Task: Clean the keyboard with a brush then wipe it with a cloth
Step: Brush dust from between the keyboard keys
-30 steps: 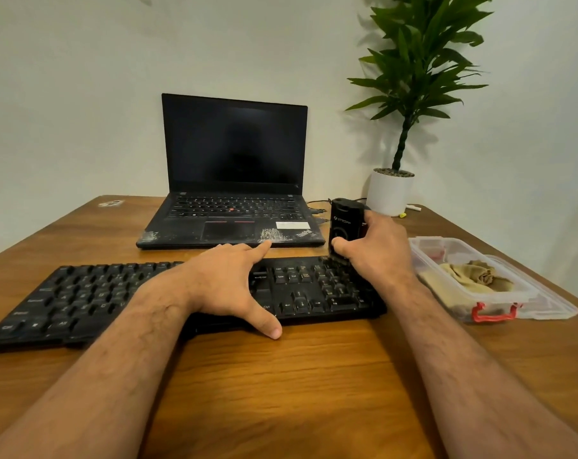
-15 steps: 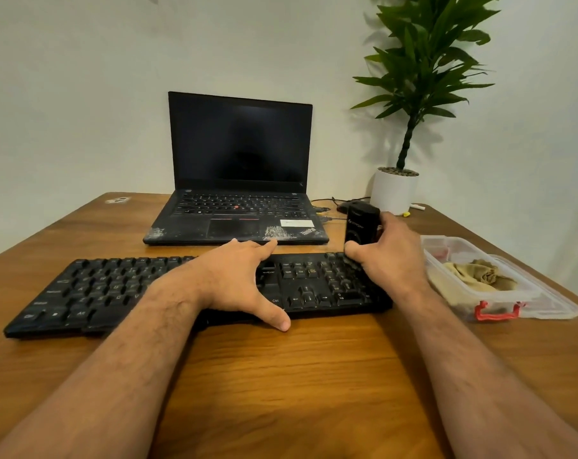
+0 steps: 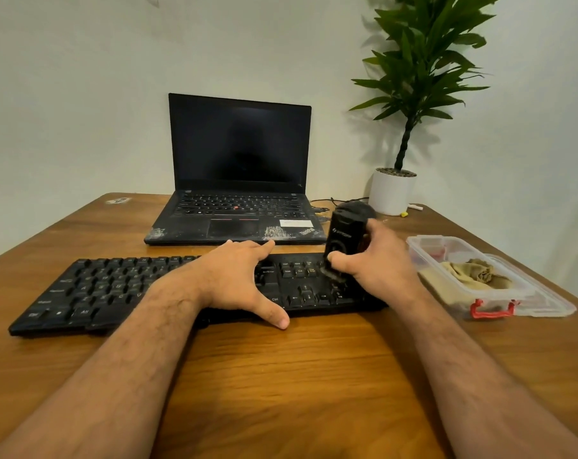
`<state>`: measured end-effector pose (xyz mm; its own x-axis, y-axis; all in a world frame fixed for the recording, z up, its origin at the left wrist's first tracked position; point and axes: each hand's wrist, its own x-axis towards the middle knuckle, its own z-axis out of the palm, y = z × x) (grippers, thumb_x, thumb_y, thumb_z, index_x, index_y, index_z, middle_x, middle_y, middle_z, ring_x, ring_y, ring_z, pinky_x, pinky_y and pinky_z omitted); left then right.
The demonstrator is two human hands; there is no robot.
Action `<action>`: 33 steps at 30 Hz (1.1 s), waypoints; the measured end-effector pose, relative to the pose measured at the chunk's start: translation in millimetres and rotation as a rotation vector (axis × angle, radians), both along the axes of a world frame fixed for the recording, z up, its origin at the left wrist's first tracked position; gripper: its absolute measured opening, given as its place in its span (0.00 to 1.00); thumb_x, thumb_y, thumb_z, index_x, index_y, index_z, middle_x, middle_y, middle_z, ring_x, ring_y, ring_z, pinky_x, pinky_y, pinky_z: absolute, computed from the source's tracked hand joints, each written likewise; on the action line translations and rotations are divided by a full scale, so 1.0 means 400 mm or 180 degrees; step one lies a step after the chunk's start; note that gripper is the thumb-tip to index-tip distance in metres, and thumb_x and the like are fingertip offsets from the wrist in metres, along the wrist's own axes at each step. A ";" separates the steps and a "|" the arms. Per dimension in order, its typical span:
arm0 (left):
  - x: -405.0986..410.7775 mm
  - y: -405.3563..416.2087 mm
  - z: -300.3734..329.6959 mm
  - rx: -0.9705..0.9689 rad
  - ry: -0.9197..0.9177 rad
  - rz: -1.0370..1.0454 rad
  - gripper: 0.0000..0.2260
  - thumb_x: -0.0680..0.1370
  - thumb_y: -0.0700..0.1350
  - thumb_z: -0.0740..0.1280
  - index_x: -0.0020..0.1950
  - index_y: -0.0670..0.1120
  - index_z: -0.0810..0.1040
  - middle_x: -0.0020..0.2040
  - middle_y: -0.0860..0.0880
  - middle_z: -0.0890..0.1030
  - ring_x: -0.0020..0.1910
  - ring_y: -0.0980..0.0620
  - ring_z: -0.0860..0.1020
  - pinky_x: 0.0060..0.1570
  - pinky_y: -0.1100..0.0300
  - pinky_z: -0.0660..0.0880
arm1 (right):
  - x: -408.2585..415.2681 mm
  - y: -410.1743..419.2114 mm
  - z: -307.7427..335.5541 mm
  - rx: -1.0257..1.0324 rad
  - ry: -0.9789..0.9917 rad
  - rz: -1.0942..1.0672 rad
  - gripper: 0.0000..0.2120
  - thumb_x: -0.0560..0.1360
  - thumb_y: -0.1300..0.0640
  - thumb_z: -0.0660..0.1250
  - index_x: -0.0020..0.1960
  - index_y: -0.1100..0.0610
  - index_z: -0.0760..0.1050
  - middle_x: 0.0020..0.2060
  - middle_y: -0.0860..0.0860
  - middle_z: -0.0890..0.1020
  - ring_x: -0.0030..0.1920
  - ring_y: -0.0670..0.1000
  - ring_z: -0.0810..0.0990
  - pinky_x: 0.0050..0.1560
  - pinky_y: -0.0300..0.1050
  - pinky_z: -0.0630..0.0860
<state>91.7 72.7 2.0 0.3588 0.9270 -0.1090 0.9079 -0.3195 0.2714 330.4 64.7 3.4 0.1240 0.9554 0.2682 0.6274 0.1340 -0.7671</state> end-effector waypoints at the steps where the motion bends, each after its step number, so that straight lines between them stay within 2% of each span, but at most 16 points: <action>1: 0.001 0.000 0.001 0.0009 0.0004 -0.0003 0.65 0.53 0.76 0.74 0.81 0.56 0.47 0.80 0.54 0.57 0.78 0.48 0.57 0.76 0.44 0.59 | 0.004 0.001 0.005 0.0100 -0.0058 -0.0222 0.28 0.70 0.54 0.79 0.67 0.52 0.72 0.56 0.47 0.81 0.50 0.45 0.76 0.48 0.39 0.72; 3: 0.003 -0.003 0.003 0.0029 0.0006 -0.0009 0.64 0.54 0.75 0.75 0.82 0.56 0.47 0.80 0.54 0.57 0.78 0.49 0.57 0.76 0.45 0.59 | 0.016 -0.005 0.015 0.0238 -0.0095 -0.0545 0.29 0.71 0.54 0.78 0.67 0.53 0.71 0.58 0.49 0.81 0.51 0.45 0.75 0.49 0.41 0.73; 6: 0.007 -0.008 0.005 0.0051 0.0009 -0.0037 0.63 0.56 0.73 0.76 0.82 0.55 0.47 0.80 0.54 0.58 0.77 0.49 0.59 0.76 0.47 0.60 | 0.017 -0.014 0.013 0.0103 0.0104 -0.0031 0.26 0.70 0.54 0.79 0.63 0.48 0.73 0.52 0.42 0.81 0.52 0.43 0.78 0.51 0.41 0.75; 8: 0.009 -0.010 0.007 0.0072 -0.0004 -0.0044 0.62 0.56 0.72 0.76 0.82 0.54 0.48 0.79 0.54 0.60 0.76 0.50 0.60 0.75 0.49 0.61 | 0.009 -0.016 0.004 -0.0056 -0.0009 0.0112 0.26 0.70 0.55 0.79 0.63 0.47 0.73 0.49 0.40 0.80 0.50 0.42 0.78 0.50 0.39 0.74; 11: 0.011 -0.015 0.010 0.0085 -0.0010 -0.0025 0.62 0.57 0.71 0.76 0.82 0.54 0.48 0.79 0.54 0.59 0.77 0.50 0.60 0.75 0.49 0.61 | 0.016 -0.009 0.012 0.0202 -0.0131 -0.0512 0.29 0.70 0.54 0.79 0.67 0.53 0.72 0.57 0.48 0.82 0.51 0.45 0.76 0.51 0.42 0.74; 12: 0.011 -0.014 0.010 0.0089 -0.0009 -0.0022 0.62 0.57 0.72 0.76 0.82 0.54 0.48 0.80 0.54 0.58 0.77 0.50 0.59 0.75 0.49 0.61 | 0.022 -0.010 0.013 0.0234 -0.0105 -0.0521 0.29 0.70 0.54 0.79 0.67 0.53 0.72 0.57 0.49 0.82 0.52 0.46 0.76 0.51 0.42 0.75; 16: 0.012 -0.010 0.008 0.0071 0.0024 -0.0012 0.63 0.56 0.73 0.75 0.82 0.54 0.48 0.80 0.54 0.58 0.77 0.49 0.59 0.76 0.48 0.60 | 0.020 -0.020 0.006 -0.0071 0.0036 0.0111 0.28 0.69 0.55 0.79 0.66 0.49 0.73 0.49 0.41 0.80 0.52 0.45 0.79 0.44 0.37 0.73; 20: 0.015 -0.013 0.011 0.0109 0.0047 0.0004 0.63 0.56 0.73 0.75 0.82 0.53 0.48 0.80 0.54 0.59 0.78 0.49 0.58 0.77 0.49 0.55 | 0.029 -0.024 0.017 0.0204 -0.0196 -0.0540 0.28 0.71 0.53 0.78 0.68 0.52 0.72 0.56 0.46 0.81 0.55 0.47 0.78 0.47 0.35 0.68; 22: 0.013 -0.013 0.010 0.0155 0.0081 0.0041 0.63 0.56 0.74 0.74 0.82 0.53 0.49 0.80 0.54 0.59 0.77 0.50 0.59 0.77 0.50 0.57 | 0.026 -0.027 0.015 0.0161 0.0007 -0.0115 0.26 0.70 0.54 0.79 0.64 0.49 0.73 0.53 0.43 0.81 0.54 0.45 0.79 0.45 0.33 0.71; 24: 0.010 -0.010 0.009 0.0157 0.0110 0.0077 0.64 0.55 0.76 0.74 0.82 0.53 0.48 0.79 0.54 0.60 0.76 0.51 0.61 0.75 0.50 0.60 | 0.008 -0.034 0.009 -0.0163 0.0136 0.0325 0.25 0.69 0.55 0.80 0.61 0.46 0.73 0.50 0.41 0.81 0.51 0.42 0.80 0.47 0.37 0.76; 25: 0.008 -0.007 0.008 0.0154 0.0125 0.0077 0.64 0.54 0.76 0.73 0.82 0.53 0.49 0.79 0.54 0.61 0.76 0.51 0.62 0.75 0.50 0.61 | 0.003 -0.032 0.004 -0.0195 0.0056 0.0319 0.26 0.69 0.55 0.80 0.62 0.46 0.73 0.50 0.41 0.81 0.49 0.41 0.79 0.47 0.38 0.77; 28: 0.006 -0.006 0.008 0.0167 0.0146 0.0061 0.64 0.55 0.76 0.73 0.82 0.53 0.49 0.79 0.54 0.61 0.75 0.51 0.62 0.75 0.50 0.62 | 0.008 -0.026 0.012 0.0184 -0.0355 -0.0301 0.29 0.69 0.54 0.79 0.66 0.51 0.71 0.55 0.47 0.82 0.51 0.46 0.79 0.51 0.43 0.80; 30: 0.008 -0.009 0.009 0.0187 0.0160 0.0041 0.63 0.55 0.76 0.73 0.82 0.53 0.49 0.79 0.54 0.61 0.76 0.50 0.62 0.75 0.50 0.61 | 0.015 -0.028 0.013 0.0231 -0.0225 -0.0139 0.29 0.69 0.54 0.79 0.66 0.50 0.72 0.54 0.46 0.82 0.51 0.45 0.79 0.49 0.41 0.78; 33: 0.010 -0.012 0.015 0.0159 0.0140 0.0029 0.62 0.57 0.74 0.74 0.82 0.53 0.49 0.79 0.53 0.61 0.76 0.50 0.61 0.76 0.50 0.57 | 0.017 -0.032 0.007 -0.0064 -0.0068 0.0274 0.28 0.68 0.55 0.80 0.64 0.48 0.73 0.52 0.43 0.81 0.53 0.44 0.80 0.47 0.38 0.75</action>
